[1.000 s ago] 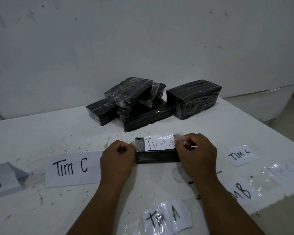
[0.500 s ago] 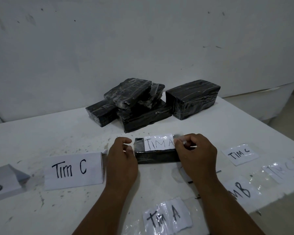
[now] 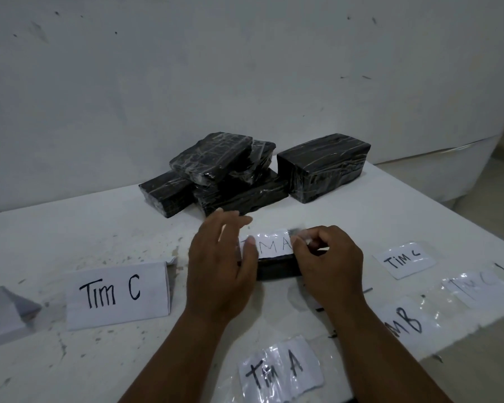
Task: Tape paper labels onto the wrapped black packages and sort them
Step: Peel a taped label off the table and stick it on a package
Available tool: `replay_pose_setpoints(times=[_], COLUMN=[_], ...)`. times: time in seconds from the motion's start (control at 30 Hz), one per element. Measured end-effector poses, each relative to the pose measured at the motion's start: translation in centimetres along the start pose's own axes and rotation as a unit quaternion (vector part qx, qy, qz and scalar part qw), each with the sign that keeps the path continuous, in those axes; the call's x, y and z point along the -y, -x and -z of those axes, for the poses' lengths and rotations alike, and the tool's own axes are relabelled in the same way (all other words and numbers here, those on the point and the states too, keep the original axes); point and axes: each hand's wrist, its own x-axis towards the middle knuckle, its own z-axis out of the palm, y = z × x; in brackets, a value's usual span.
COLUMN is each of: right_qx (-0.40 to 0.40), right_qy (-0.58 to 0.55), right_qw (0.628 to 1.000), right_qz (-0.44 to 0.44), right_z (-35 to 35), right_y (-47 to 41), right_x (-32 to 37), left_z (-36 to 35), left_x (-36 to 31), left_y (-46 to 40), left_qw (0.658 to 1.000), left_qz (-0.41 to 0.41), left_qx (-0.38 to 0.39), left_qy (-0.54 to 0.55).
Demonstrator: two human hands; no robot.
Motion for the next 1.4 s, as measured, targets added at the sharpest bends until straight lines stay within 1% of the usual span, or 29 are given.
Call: replay_pose_setpoints(times=[0.1, 0.17, 0.33, 0.77, 0.93, 1.1, 1.2, 1.23, 1.3, 1.4], right_qx=[0.001, 0.003, -0.008, -0.024, -0.042, -0.08, -0.102, -0.099, -0.068, -0.027], right_qy=[0.007, 0.005, -0.011, -0.011, -0.008, 0.025, 0.03, 0.033, 0.047, 0.086], right_qw=[1.0, 1.0, 1.0, 0.992, 0.992, 0.995, 0.993, 0.991, 0.989, 0.985], right_qz=[0.004, 0.003, -0.021, -0.12, -0.122, -0.061, 0.042, 0.077, 0.123, 0.144], right_z=[0.1, 0.1, 0.3, 0.3, 0.5, 0.3, 0.4, 0.4, 0.2, -0.2], right_y=[0.0, 0.0, 0.0, 0.0, -0.1, -0.6, -0.4, -0.2, 0.2, 0.5], right_x=[0.1, 0.2, 0.3, 1.0, 0.9, 0.5, 1.1, 1.4, 1.7, 1.8], left_z=[-0.9, -1.2, -1.1, -0.9, -0.9, -1.0, -1.0, -0.9, -0.8, -0.8], left_x=[0.4, 0.6, 0.3, 0.2, 0.1, 0.1, -0.1, -0.2, -0.3, -0.5], left_y=[0.3, 0.5, 0.4, 0.4, 0.3, 0.2, 0.2, 0.3, 0.3, 0.4], left_qw=[0.993, 0.989, 0.986, 0.976, 0.975, 0.974, 0.973, 0.973, 0.972, 0.971], left_qz=[-0.009, -0.004, -0.011, 0.001, 0.003, 0.006, 0.008, 0.012, 0.02, 0.024], left_qx=[0.098, 0.128, 0.124, 0.166, 0.167, 0.166, 0.166, 0.166, 0.169, 0.167], left_qy=[-0.064, -0.079, -0.11, -0.144, -0.146, -0.151, -0.159, -0.16, -0.16, -0.169])
